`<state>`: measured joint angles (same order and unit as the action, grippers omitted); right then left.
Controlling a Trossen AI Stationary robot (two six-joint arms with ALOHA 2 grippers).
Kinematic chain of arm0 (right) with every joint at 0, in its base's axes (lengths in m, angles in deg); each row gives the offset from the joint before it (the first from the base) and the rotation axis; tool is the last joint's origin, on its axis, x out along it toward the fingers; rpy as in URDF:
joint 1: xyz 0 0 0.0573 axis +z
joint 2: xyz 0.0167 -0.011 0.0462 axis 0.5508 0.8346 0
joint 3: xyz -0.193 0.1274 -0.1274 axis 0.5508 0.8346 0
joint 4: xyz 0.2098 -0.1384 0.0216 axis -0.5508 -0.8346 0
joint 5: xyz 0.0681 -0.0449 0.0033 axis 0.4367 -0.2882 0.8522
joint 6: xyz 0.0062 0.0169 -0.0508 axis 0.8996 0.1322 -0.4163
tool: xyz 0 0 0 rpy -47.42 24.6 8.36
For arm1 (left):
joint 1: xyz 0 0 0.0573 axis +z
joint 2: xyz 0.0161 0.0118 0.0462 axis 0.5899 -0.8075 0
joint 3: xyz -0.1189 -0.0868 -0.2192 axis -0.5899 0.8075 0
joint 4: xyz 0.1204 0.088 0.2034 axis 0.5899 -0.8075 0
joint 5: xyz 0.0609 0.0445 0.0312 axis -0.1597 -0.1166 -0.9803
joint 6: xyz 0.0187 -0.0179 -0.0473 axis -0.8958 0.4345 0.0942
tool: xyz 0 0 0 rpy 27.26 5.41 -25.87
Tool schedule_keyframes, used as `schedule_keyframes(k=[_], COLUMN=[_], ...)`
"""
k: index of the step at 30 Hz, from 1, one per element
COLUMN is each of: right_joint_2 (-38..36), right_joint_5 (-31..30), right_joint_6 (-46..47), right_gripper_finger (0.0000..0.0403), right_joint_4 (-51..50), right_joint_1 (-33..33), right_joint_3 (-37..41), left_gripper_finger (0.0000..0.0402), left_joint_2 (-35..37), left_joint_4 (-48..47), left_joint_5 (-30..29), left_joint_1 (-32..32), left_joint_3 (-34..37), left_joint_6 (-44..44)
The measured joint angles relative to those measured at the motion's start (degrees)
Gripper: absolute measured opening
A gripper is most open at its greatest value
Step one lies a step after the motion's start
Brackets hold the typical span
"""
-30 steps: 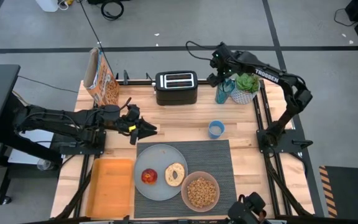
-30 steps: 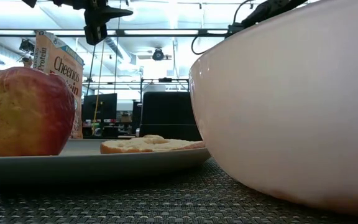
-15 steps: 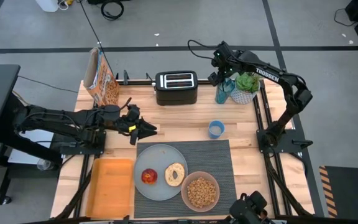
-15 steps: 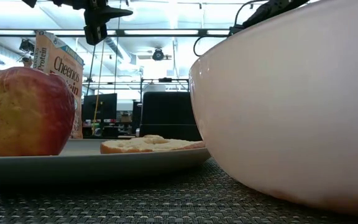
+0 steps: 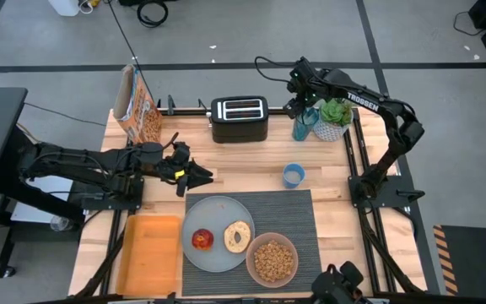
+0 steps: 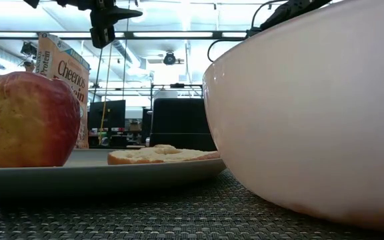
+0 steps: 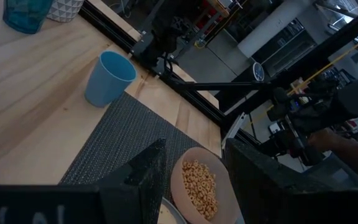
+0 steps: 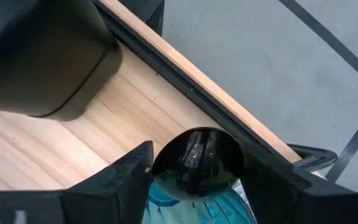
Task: Arrange a breakfast setting
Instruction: Put the spoon on the black mat
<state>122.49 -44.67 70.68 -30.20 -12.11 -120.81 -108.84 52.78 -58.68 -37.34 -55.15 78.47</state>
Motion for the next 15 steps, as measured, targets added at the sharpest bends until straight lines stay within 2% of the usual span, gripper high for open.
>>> schedule_keyframes(k=[15], right_joint_2=[-2.1], right_joint_5=[-0.7], right_joint_6=[0.0], right_gripper_finger=[0.0223], right_joint_4=[-0.9], right_joint_1=[0.4], right_joint_3=[-0.1], left_gripper_finger=[0.0172], left_joint_2=[0.0], left_joint_4=[0.0], left_joint_5=[0.0], left_joint_1=[0.0], left_joint_3=[0.0], left_joint_6=[0.0])
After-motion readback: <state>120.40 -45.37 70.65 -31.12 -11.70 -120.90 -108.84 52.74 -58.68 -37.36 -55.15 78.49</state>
